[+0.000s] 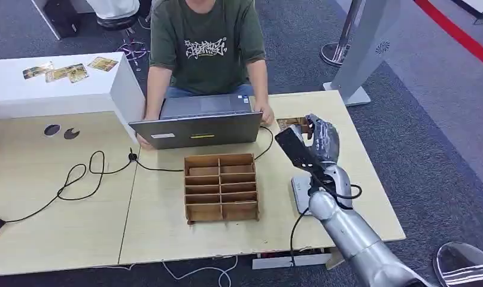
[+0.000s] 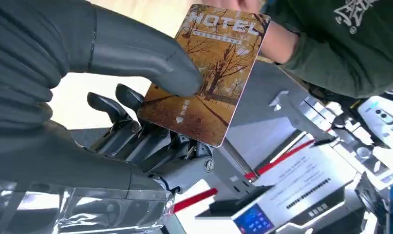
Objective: Pass the card to the sensor for recognition and then transmit it.
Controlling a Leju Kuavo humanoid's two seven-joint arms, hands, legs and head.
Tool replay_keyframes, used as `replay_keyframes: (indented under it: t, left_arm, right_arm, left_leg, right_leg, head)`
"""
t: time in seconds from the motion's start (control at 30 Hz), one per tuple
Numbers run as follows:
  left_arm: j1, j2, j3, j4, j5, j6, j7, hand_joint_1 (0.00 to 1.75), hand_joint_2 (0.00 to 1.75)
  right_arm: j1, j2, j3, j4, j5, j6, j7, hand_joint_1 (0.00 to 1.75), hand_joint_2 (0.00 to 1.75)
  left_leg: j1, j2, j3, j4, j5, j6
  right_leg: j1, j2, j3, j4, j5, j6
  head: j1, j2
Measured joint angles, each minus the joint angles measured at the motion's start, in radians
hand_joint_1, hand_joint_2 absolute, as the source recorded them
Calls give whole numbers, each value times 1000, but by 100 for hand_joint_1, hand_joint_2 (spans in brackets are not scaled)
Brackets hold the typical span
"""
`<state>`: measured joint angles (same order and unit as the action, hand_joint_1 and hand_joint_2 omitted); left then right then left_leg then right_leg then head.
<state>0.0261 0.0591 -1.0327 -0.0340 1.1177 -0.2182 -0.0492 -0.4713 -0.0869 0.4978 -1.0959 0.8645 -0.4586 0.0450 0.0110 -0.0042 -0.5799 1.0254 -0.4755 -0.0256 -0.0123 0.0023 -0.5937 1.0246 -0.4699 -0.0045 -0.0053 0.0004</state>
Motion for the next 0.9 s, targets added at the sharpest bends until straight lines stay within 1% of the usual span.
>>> replay_keyframes:
  t: [0.2, 0.4, 0.7, 0.9]
  left_arm:
    - [-7, 11, 0, -13, -18, 3, 12, 0, 0]
    - [-13, 20, 0, -23, -31, 3, 19, 0, 0]
    - [-15, 30, 0, -32, -41, 5, 27, 0, 0]
    - [-18, 35, -2, -39, -51, 5, 35, 0, 0]
  right_arm:
    - [-116, 69, 13, 109, 50, -22, 19, 175, 175]
    - [-211, 118, 21, 189, 72, -26, 22, 175, 175]
    - [-303, 157, 24, 257, 112, -37, 41, 175, 175]
    - [-367, 183, 24, 311, 146, -37, 69, 175, 175]
  left_leg:
    - [0, 0, 0, 0, 0, 0]
    - [0, 0, 0, 0, 0, 0]
    - [0, 0, 0, 0, 0, 0]
    - [0, 0, 0, 0, 0, 0]
  right_leg:
    - [0, 0, 0, 0, 0, 0]
    - [0, 0, 0, 0, 0, 0]
    - [0, 0, 0, 0, 0, 0]
    - [0, 0, 0, 0, 0, 0]
  head:
    - [0, 0]
    - [0, 0]
    - [0, 0]
    - [0, 0]
